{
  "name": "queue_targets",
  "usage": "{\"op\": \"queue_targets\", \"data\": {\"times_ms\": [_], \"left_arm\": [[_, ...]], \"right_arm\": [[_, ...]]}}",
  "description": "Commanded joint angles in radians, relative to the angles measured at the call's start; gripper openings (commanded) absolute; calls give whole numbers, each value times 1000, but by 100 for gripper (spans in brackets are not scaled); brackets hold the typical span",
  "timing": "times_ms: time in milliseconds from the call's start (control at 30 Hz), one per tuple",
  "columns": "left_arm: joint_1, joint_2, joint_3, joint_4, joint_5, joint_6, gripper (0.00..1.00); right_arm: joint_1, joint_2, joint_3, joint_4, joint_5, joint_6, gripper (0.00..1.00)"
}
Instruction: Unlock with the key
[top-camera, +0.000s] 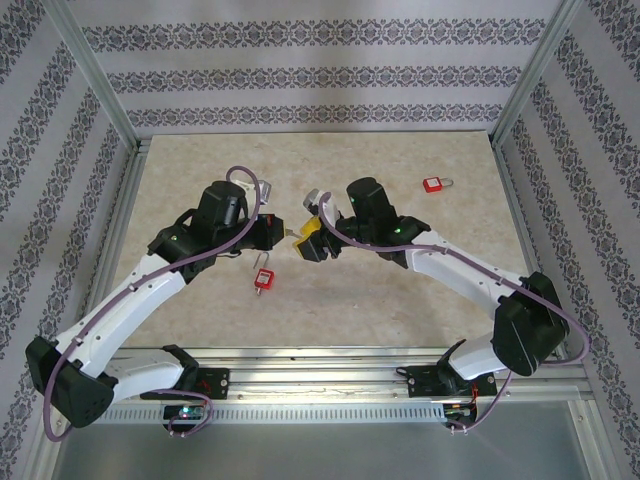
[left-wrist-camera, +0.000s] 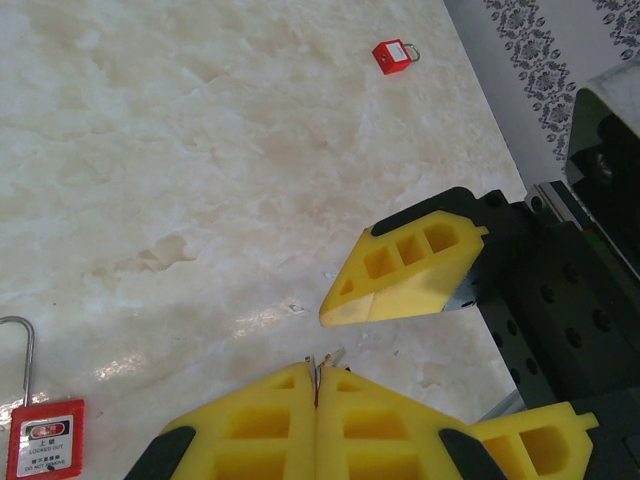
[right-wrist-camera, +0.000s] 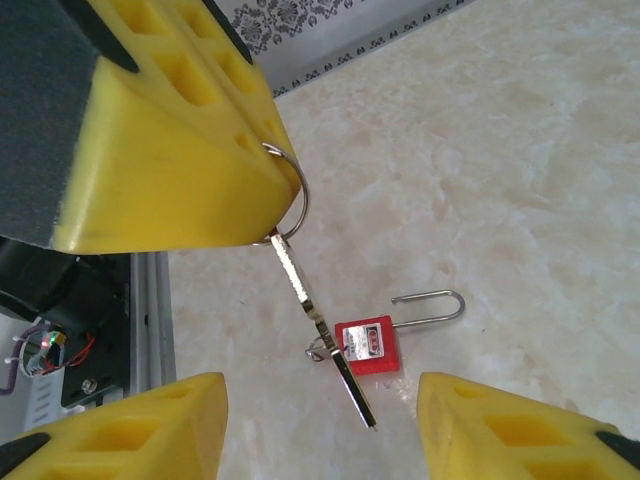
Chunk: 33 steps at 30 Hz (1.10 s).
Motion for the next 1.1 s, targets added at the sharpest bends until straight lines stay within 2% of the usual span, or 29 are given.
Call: {"op": "queue_targets", "data": {"times_ms": [0, 333, 667, 1067], "left_arm": [[-16, 2, 22, -4, 13, 29, 0], [-16, -8, 25, -62, 17, 69, 0], [-18, -1, 28, -79, 38, 98, 0], [-25, 6, 16, -63, 51, 99, 0]], "right_arm": [[-8, 19, 28, -10, -15, -41, 52], [-30, -22, -23, -8, 70, -142, 56], [-21, -40, -93, 49, -89, -322, 58], [9, -10, -87, 65, -108, -353, 55]]}}
